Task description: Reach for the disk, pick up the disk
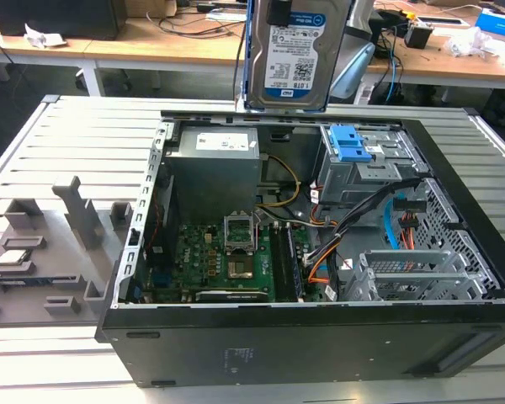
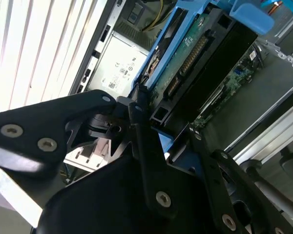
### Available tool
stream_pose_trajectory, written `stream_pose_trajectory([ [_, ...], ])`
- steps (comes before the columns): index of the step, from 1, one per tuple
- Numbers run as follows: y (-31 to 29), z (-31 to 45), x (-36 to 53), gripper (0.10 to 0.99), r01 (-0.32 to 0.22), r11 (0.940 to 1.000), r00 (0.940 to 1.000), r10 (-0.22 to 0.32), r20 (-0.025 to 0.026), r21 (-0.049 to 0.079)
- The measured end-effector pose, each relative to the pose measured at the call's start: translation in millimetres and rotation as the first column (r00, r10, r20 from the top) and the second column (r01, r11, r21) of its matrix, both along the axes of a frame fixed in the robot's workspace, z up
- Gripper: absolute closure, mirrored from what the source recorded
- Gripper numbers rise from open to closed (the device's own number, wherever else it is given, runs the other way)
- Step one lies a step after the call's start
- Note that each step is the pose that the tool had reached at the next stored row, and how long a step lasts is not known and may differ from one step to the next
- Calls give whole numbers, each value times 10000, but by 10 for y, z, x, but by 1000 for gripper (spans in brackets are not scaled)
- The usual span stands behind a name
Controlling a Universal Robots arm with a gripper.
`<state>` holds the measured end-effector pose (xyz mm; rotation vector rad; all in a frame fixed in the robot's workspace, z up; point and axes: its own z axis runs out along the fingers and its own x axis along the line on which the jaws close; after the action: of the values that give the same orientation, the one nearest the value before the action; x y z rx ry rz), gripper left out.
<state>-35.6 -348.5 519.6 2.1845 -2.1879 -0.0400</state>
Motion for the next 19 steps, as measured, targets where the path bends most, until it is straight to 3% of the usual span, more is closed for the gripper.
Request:
stream_pose_trajectory([
  [3, 1, 0, 59, 722, -1, 10000, 10000, 1, -2, 1],
  [13, -9, 0, 63, 722, -2, 10000, 10000, 2, -2, 1],
  [19, -162, 0, 62, 722, 1, 10000, 10000, -1, -2, 1],
])
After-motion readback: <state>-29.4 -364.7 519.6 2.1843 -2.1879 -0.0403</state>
